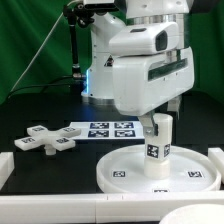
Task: Assemble round table
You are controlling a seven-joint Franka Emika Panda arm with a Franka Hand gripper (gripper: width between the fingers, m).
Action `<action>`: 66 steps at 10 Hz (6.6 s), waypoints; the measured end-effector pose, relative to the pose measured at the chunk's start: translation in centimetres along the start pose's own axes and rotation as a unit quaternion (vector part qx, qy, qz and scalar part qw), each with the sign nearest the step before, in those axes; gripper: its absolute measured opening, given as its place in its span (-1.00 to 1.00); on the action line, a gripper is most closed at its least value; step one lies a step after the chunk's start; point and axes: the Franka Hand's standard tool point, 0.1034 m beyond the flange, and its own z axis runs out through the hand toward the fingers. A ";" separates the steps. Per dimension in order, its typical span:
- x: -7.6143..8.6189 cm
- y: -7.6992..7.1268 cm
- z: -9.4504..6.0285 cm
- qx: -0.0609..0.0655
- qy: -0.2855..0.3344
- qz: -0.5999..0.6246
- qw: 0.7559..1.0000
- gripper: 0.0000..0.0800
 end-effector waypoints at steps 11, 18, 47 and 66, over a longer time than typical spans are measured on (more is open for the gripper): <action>-0.5 -0.2 0.7 -0.007 -0.032 -0.240 0.970 0.04; -0.8 -0.2 0.8 0.001 -0.038 -0.110 0.993 0.03; -0.6 -0.9 1.4 0.084 -0.010 0.952 0.295 0.03; -1.1 0.2 0.8 0.078 0.006 0.749 0.658 0.62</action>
Offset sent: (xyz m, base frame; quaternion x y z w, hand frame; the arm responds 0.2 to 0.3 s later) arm 0.0032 0.0064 -0.0032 -0.0078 -0.0146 -0.1336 0.9909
